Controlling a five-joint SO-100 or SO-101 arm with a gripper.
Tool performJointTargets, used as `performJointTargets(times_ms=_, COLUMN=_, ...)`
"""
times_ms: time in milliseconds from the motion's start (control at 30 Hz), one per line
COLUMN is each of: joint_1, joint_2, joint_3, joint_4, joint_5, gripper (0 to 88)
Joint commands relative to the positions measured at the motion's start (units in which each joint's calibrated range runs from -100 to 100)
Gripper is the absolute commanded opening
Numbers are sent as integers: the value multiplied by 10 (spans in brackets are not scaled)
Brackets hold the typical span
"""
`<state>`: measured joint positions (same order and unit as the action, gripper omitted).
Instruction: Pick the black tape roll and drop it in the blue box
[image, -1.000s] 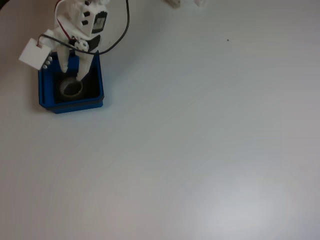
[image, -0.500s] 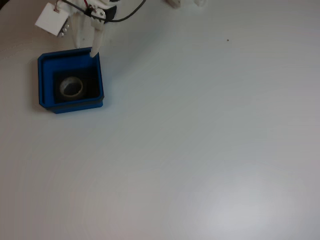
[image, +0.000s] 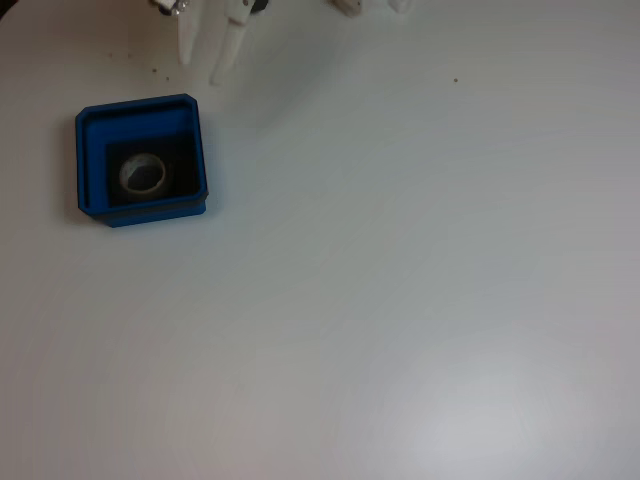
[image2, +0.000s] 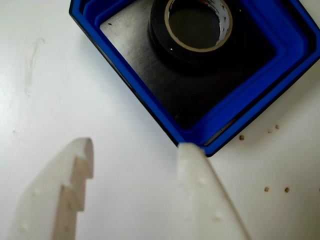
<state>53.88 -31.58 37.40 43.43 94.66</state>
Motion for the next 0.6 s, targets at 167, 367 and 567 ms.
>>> performJointTargets(times_ms=167, joint_1=-2, joint_2=-211, joint_3=200, joint_4=-38, joint_5=-4, gripper=154)
performJointTargets(times_ms=367, joint_1=-2, joint_2=-347, joint_3=328, joint_4=-38, joint_5=2, gripper=154)
performJointTargets(times_ms=567, joint_1=-2, joint_2=-468, joint_3=430, joint_4=-38, joint_5=2, gripper=154)
